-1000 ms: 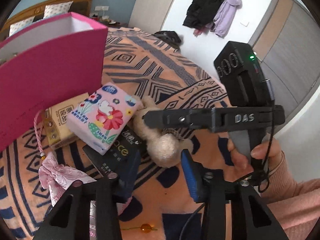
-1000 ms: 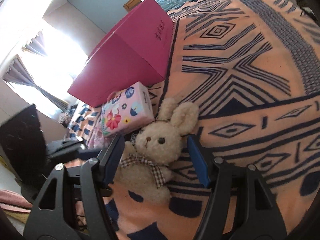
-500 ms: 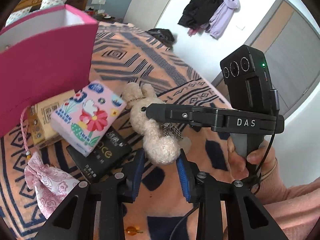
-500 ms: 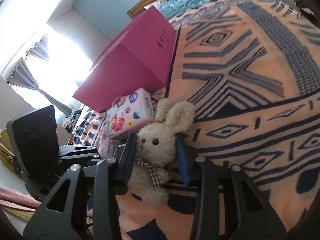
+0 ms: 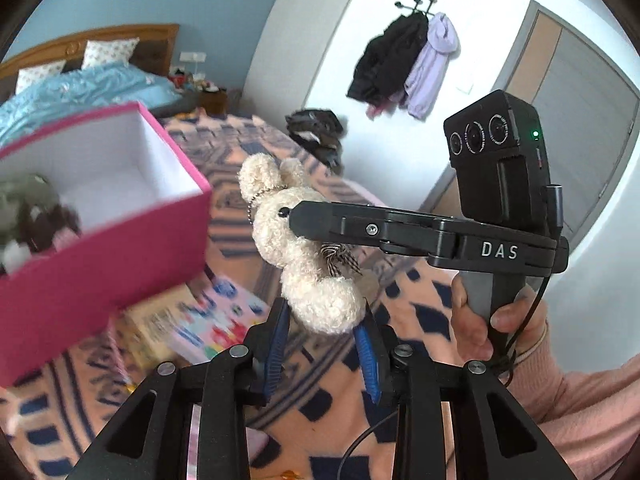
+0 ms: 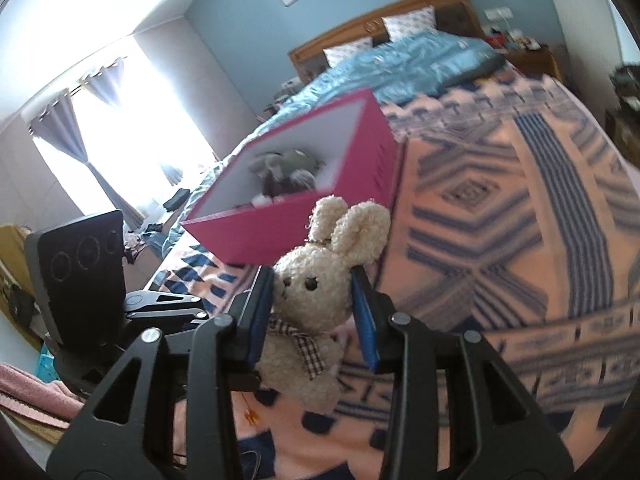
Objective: Organize objects
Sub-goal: 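Close the left gripper on the cream teddy bunny, then carry the bunny over the pink box and open the left gripper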
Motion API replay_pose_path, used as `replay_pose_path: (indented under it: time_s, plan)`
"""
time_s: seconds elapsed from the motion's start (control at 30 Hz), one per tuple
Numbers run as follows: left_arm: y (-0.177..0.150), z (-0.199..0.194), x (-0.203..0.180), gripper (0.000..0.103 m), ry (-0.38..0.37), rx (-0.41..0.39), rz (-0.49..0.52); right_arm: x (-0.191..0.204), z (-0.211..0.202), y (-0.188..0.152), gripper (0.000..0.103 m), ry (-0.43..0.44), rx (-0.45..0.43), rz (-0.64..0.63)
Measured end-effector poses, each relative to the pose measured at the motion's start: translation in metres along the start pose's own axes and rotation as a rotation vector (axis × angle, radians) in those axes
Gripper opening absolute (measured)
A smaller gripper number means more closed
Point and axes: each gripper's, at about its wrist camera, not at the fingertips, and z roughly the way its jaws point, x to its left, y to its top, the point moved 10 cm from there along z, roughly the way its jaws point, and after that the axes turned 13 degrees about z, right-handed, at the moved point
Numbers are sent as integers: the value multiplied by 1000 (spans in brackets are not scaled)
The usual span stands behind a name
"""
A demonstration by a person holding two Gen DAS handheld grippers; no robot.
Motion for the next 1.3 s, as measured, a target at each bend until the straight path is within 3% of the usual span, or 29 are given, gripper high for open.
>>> replay_pose_path:
  time_s: [0.23,0.53,0.97,1.3]
  plan:
    - [32,-21,37,32,93,-37,1,37,23,47,41,60,-15,-96]
    - [61,-19,101,32,163,-48,-65,59,65,96,41,64,-11,-170]
    - [69,19,184,32,259,49,-153,38,139,140,41,-57,34,-219]
    - [69,43,224,32,349,149,-171,13,181,157,41,-156,79,-217]
